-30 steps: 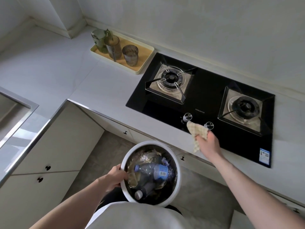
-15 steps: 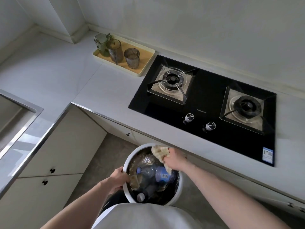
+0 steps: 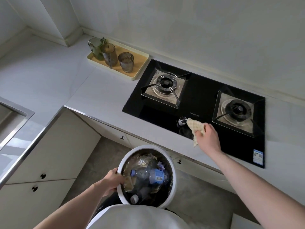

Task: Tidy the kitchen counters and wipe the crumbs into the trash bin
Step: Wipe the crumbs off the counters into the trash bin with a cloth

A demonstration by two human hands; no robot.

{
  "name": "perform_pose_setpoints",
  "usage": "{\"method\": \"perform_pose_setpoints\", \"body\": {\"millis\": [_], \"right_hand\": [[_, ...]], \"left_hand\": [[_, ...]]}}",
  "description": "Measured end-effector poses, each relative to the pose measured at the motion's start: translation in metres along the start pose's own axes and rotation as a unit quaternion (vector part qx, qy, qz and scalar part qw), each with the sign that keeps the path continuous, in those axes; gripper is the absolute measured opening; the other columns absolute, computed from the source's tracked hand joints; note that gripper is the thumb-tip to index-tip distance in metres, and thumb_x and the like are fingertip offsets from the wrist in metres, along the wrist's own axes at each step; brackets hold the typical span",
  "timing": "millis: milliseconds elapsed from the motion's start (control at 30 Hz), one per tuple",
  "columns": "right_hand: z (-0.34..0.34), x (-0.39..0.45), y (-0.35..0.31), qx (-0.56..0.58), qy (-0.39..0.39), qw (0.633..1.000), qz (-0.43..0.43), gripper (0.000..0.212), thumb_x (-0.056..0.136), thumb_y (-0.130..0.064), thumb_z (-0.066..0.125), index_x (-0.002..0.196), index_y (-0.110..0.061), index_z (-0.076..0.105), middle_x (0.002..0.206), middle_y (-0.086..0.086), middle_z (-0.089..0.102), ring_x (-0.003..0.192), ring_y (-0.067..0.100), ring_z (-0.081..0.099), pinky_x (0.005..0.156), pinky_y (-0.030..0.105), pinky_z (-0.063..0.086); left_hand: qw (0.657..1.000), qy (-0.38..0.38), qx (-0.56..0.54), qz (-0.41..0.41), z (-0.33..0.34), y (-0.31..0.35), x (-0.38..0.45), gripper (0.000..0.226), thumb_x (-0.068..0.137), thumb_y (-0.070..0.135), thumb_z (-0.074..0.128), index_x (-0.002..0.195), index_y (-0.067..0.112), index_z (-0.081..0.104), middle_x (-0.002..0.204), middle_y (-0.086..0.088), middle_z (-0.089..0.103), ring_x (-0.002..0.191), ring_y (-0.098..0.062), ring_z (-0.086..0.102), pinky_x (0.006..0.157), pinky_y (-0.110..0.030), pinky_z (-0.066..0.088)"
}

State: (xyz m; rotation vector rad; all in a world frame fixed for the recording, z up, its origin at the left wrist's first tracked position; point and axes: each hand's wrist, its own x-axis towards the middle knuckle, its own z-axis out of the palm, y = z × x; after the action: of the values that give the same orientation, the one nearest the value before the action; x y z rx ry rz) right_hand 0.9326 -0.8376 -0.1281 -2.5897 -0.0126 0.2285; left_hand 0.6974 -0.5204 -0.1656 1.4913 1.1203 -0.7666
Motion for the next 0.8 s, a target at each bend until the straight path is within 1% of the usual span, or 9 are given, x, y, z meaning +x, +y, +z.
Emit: {"method": "perform_pose_setpoints", "body": {"millis": [100,200,267,333,500,633,700,767,800], "right_hand": [[0.007,0.022,-0.004,-0.078,0.002,0.996,-0.038,0.013,0.096,-0.015,0.060,0.108,-0.011,0.061,0.105,0.000,0.061,0.094,0.019,0.057,0.073,0.029,0.041],[0.021,0.040,-0.011,-0.152,-0.018,0.988,-0.023,0.027,0.088,-0.010,0.072,0.114,-0.009,0.066,0.113,0.007,0.066,0.102,0.025,0.065,0.075,0.030,0.052],[0.036,0.040,-0.014,-0.197,-0.051,0.979,-0.006,0.039,0.084,-0.009,0.077,0.120,-0.009,0.064,0.123,0.009,0.062,0.107,0.026,0.064,0.084,0.033,0.056],[0.050,0.032,-0.014,-0.206,-0.061,0.977,0.001,0.042,0.087,-0.007,0.073,0.126,-0.008,0.058,0.129,0.011,0.055,0.109,0.028,0.061,0.085,0.035,0.055],[0.069,-0.034,0.009,-0.076,-0.034,0.996,0.043,0.041,0.087,-0.004,0.066,0.126,-0.011,0.055,0.130,0.009,0.048,0.097,0.028,0.064,0.070,0.030,0.049],[0.077,-0.079,0.025,-0.029,-0.050,0.996,0.068,0.043,0.088,-0.006,0.064,0.129,-0.013,0.056,0.129,0.005,0.050,0.107,0.028,0.061,0.084,0.036,0.054],[0.075,-0.069,0.017,-0.003,-0.107,0.992,0.070,0.044,0.091,-0.012,0.063,0.134,-0.014,0.057,0.129,-0.001,0.052,0.111,0.022,0.059,0.093,0.038,0.054],[0.071,-0.054,0.001,0.021,-0.158,0.987,0.015,0.035,0.093,-0.019,0.062,0.128,-0.020,0.061,0.122,-0.010,0.053,0.105,0.015,0.060,0.093,0.041,0.056],[0.069,-0.044,-0.010,0.041,-0.140,0.989,-0.010,0.027,0.094,-0.022,0.062,0.121,-0.020,0.063,0.117,-0.012,0.054,0.098,0.012,0.061,0.089,0.041,0.057]], "left_hand": [[1.000,0.001,0.009,-0.001,0.000,0.003,0.000,0.032,0.076,-0.005,0.056,0.101,0.009,0.068,0.083,-0.016,0.073,0.074,-0.029,0.070,0.066,-0.037,0.060],[1.000,0.002,0.010,-0.002,0.002,0.005,-0.002,0.027,0.080,-0.008,0.053,0.098,0.008,0.066,0.076,-0.012,0.068,0.066,-0.025,0.066,0.053,-0.027,0.054],[1.000,0.000,0.011,-0.004,0.002,0.006,-0.001,0.027,0.080,-0.006,0.052,0.097,0.009,0.066,0.076,-0.011,0.068,0.067,-0.024,0.066,0.054,-0.028,0.054],[1.000,-0.002,0.015,-0.006,0.001,0.004,0.002,0.027,0.079,-0.005,0.053,0.097,0.010,0.067,0.076,-0.011,0.069,0.068,-0.025,0.067,0.056,-0.029,0.054],[1.000,-0.009,0.018,-0.005,-0.001,0.004,0.005,0.029,0.079,-0.005,0.053,0.100,0.010,0.067,0.078,-0.012,0.069,0.068,-0.025,0.066,0.054,-0.028,0.052],[1.000,-0.011,0.015,-0.004,-0.003,0.005,0.009,0.027,0.082,-0.006,0.052,0.102,0.006,0.066,0.077,-0.013,0.067,0.064,-0.024,0.065,0.047,-0.025,0.050],[1.000,-0.008,0.012,-0.004,-0.003,0.005,0.011,0.028,0.081,-0.006,0.053,0.105,0.005,0.065,0.078,-0.015,0.068,0.065,-0.026,0.066,0.048,-0.026,0.051],[1.000,-0.009,0.009,-0.006,-0.002,0.006,0.012,0.030,0.081,-0.006,0.054,0.106,0.005,0.065,0.084,-0.017,0.070,0.069,-0.028,0.068,0.050,-0.028,0.054],[1.000,-0.010,0.005,-0.006,-0.001,0.007,0.012,0.029,0.082,-0.006,0.054,0.106,0.005,0.065,0.084,-0.017,0.070,0.069,-0.027,0.068,0.049,-0.027,0.053]]}}
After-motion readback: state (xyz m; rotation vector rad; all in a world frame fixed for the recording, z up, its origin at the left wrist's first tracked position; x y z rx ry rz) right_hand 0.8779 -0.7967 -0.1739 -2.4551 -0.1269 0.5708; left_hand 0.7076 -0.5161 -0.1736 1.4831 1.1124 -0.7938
